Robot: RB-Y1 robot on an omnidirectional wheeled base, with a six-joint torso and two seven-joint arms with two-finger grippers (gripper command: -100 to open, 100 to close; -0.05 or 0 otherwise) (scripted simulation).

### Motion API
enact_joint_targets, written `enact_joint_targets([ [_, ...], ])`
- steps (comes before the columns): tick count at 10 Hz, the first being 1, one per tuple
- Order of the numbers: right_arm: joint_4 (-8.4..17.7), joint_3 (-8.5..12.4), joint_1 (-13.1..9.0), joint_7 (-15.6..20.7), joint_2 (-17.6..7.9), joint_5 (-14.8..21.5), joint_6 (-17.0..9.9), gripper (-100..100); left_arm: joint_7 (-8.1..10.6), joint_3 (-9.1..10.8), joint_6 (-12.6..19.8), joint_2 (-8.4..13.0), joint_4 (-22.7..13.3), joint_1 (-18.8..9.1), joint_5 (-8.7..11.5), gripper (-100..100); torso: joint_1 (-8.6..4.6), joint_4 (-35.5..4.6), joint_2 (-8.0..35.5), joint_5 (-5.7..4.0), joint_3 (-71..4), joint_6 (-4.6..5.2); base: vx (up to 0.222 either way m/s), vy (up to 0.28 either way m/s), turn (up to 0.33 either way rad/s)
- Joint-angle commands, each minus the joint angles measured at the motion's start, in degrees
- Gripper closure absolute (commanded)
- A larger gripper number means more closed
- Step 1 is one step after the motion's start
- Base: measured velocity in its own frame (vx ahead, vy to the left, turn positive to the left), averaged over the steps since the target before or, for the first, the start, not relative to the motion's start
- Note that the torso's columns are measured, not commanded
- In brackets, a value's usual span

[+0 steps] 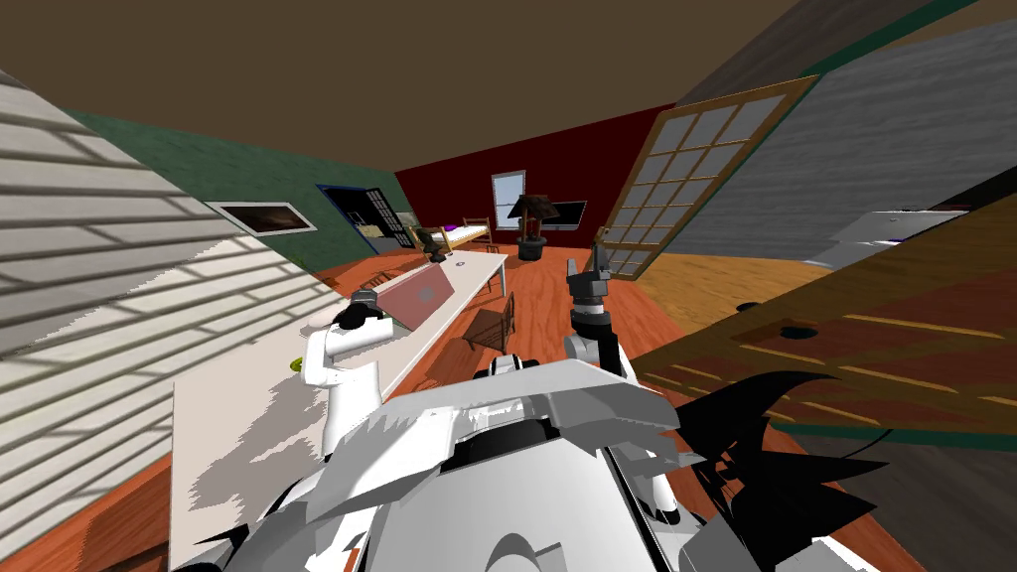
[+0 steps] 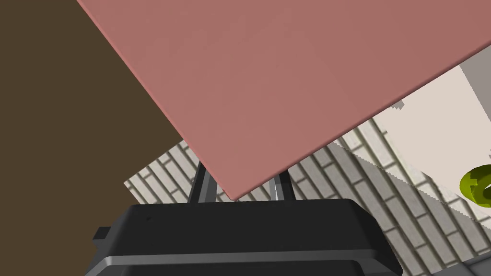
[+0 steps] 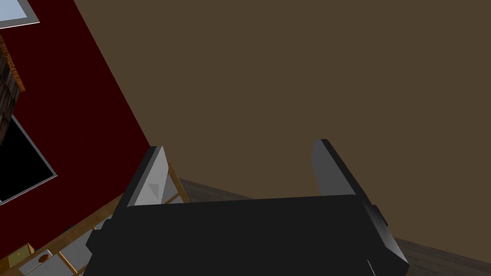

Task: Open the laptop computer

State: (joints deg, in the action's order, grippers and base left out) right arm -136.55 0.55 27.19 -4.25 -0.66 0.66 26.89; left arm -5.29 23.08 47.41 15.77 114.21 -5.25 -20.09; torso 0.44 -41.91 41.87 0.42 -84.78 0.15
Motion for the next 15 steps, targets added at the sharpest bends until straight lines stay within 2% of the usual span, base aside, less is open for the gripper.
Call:
enact_joint_targets([
  [1, 0.0, 0.0, 0.0, 0.0, 0.0, 0.0, 0.0, 0, 0.44, -0.13, 3.8, -0.1, -0.6, -0.5, 0.0, 100, 0.04, 0.0, 0.0, 0.04, 0.0, -0.14, -0.024, 0.061, -0.032],
  [2, 0.0, 0.0, 0.0, 0.0, 0.0, 0.0, 0.0, 0, 1.22, -0.19, 5.2, 0.1, -0.8, -2.2, -0.4, 100, -0.01, 0.1, 0.1, 0.13, 0.1, -0.36, -0.039, 0.088, -0.18],
  [3, 0.0, 0.0, 0.0, 0.0, 0.0, 0.0, 0.0, 0, 1.22, -0.19, 6.7, 0.1, -0.8, -2.2, -0.4, 100, 0.11, 0.0, 0.1, 0.05, 0.1, -0.08, -0.046, 0.09, -0.133],
  [4, 0.0, 0.0, 0.0, 0.0, 0.0, 0.0, 0.0, 0, 1.22, -0.19, 7.8, 0.1, -0.8, -2.2, -0.4, 100, 0.03, 0.0, 0.1, 0.06, 0.1, -0.21, -0.014, 0.04, -0.011],
  [5, 0.0, 0.0, 0.0, 0.0, 0.0, 0.0, 0.0, 0, 2.01, -0.25, 9.5, 0.3, -1.1, -3.9, -0.9, 100, -0.02, 0.1, 0.1, 0.1, 0.1, -0.4, -0.05, 0.085, -0.16],
  [7, 0.0, 0.0, 0.0, 0.0, 0.0, 0.0, 0.0, 0, 2.01, -0.25, 11.9, 0.3, -1.1, -3.9, -0.9, 100, 0.1, 0.0, 0.0, 0.1, 0.0, -0.16, -0.03, 0.073, -0.08],
  [8, 0.0, 0.0, 0.0, 0.0, 0.0, 0.0, 0.0, 0, 2.79, -0.31, 13.3, 0.5, -1.4, -5.6, -1.4, 100, 0.02, 0.1, 0.0, 0.14, 0.0, -0.33, -0.046, 0.076, -0.179],
  [10, 0.0, 0.0, 0.0, 0.0, 0.0, 0.0, 0.0, 0, 2.79, -0.31, 15.9, 0.5, -1.4, -5.6, -1.4, 100, 0.12, 0.0, -0.1, 0.05, 0.0, -0.14, -0.038, 0.066, -0.082],
  [11, 0.0, 0.0, 0.0, 0.0, 0.0, 0.0, 0.0, 0, 3.58, -0.38, 17.4, 0.6, -1.7, -7.4, -1.8, 100, 0.02, 0.1, 0.0, 0.12, 0.0, -0.35, -0.055, 0.087, -0.153],
  [12, 0.0, 0.0, 0.0, 0.0, 0.0, 0.0, 0.0, 0, 3.58, -0.38, 18.8, 0.6, -1.7, -7.4, -1.8, 100, 0.11, 0.0, 0.1, 0.08, 0.0, -0.08, -0.063, 0.098, -0.135],
  [14, 0.0, 0.0, 0.0, 0.0, 0.0, 0.0, 0.0, 0, 3.58, -0.38, 19.9, 0.6, -1.7, -7.4, -1.8, 100, -0.02, 0.2, 0.0, 0.17, 0.0, -0.34, -0.001, 0.026, -0.006],
  [15, 0.0, 0.0, 0.0, 0.0, 0.0, 0.0, 0.0, 0, 4.36, -0.44, 21.8, 0.8, -2.0, -9.1, -2.3, 100, -0.09, 0.2, 0.0, 0.16, 0.0, -0.33, -0.044, 0.064, -0.115],
])
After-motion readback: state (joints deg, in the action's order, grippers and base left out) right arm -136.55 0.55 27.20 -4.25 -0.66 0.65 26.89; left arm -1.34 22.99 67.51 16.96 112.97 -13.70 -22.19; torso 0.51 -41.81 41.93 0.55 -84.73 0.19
